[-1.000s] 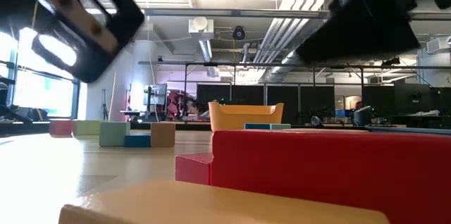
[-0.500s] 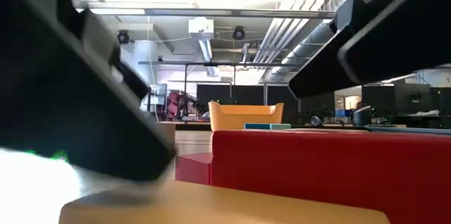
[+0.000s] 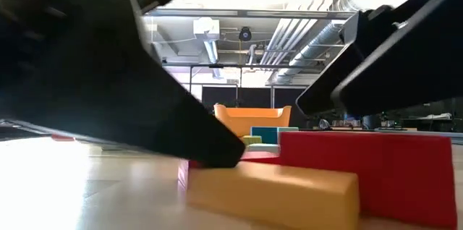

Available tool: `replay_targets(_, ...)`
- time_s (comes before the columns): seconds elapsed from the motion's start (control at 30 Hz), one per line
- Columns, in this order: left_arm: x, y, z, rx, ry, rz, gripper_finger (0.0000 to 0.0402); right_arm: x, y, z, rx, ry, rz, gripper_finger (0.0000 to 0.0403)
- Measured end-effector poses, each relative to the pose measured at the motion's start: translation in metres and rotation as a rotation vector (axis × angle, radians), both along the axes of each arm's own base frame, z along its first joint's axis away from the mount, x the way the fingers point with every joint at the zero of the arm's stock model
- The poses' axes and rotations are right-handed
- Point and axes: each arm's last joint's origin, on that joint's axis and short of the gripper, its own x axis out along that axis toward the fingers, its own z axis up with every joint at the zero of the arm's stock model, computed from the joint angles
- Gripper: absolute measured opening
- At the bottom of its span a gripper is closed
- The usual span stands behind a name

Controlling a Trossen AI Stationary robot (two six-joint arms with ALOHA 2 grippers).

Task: Sort blocks by size
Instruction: Adjust the blocks, then put the yellow square block into the orange bin

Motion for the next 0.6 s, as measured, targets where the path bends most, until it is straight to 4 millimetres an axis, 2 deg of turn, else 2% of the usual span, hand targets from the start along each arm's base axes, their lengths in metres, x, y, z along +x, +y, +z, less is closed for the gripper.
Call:
replay_targets(0.13, 0.006, 0.010, -0.001, 0.016, -0.004, 0.049, 0.0000, -0.004, -0.005, 0.006, -0.026, -0.019, -0.101, 0.0265)
replay_targets(0.4, 0.009, 0.014, 0.002, 0.063, -0.038, 0.082, 0.0000, -0.044, -0.005, 0.059, -0.085, -0.063, -0.191, 0.0265)
replay_targets(0.47, 0.009, 0.014, 0.010, 0.071, -0.056, 0.079, 0.0000, -0.054, -0.004, 0.066, -0.104, -0.076, -0.200, 0.0265)
replay_targets(0.6, 0.009, 0.012, 0.039, 0.070, -0.131, 0.076, 0.0000, -0.064, 0.001, 0.067, -0.097, -0.083, -0.214, 0.0265)
